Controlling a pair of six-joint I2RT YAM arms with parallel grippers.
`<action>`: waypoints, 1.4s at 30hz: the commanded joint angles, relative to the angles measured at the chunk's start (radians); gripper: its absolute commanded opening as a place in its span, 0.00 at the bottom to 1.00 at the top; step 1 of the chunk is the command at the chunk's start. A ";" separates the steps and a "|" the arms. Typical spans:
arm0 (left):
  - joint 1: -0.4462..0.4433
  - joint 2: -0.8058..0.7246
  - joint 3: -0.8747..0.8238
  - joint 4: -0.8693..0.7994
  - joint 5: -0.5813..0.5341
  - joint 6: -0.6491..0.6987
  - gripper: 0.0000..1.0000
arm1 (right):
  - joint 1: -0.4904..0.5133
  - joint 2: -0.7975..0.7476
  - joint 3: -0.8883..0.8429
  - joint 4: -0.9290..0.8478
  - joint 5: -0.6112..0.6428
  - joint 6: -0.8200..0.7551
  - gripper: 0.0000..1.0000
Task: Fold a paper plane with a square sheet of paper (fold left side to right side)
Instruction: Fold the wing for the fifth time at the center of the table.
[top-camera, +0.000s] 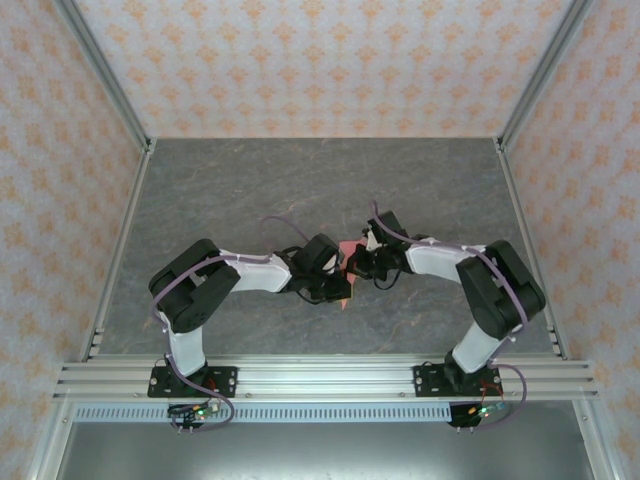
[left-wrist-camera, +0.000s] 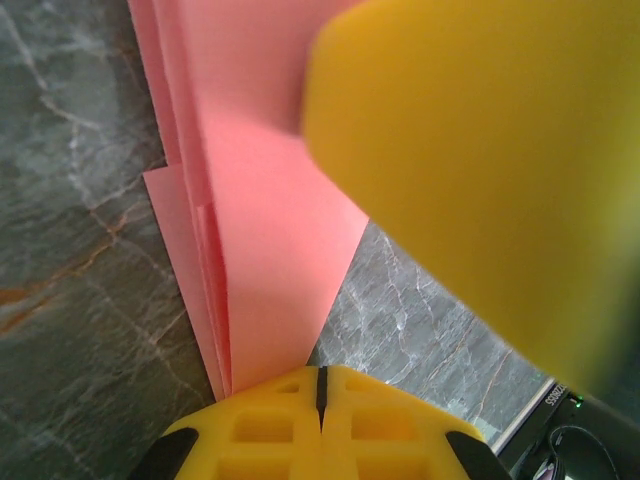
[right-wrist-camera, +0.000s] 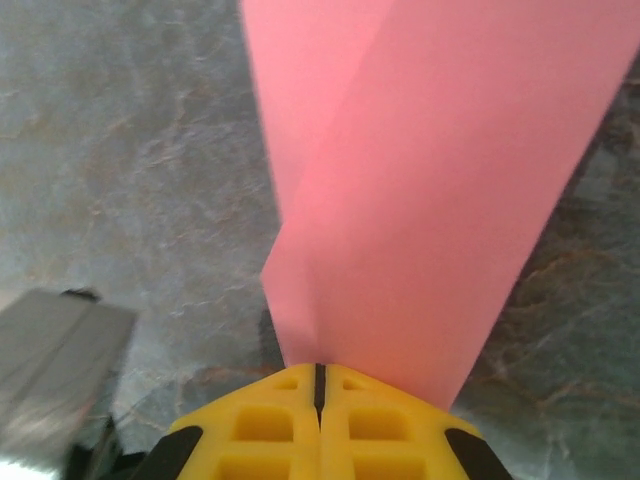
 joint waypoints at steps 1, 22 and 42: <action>-0.015 0.015 -0.049 -0.073 -0.054 0.010 0.00 | 0.001 0.041 0.016 0.001 0.041 -0.022 0.00; -0.015 0.023 -0.132 0.000 -0.047 -0.032 0.00 | -0.166 0.175 0.213 -0.111 0.078 -0.244 0.00; -0.028 -0.059 -0.175 0.008 -0.021 -0.023 0.00 | -0.247 0.267 0.274 -0.116 -0.011 -0.251 0.00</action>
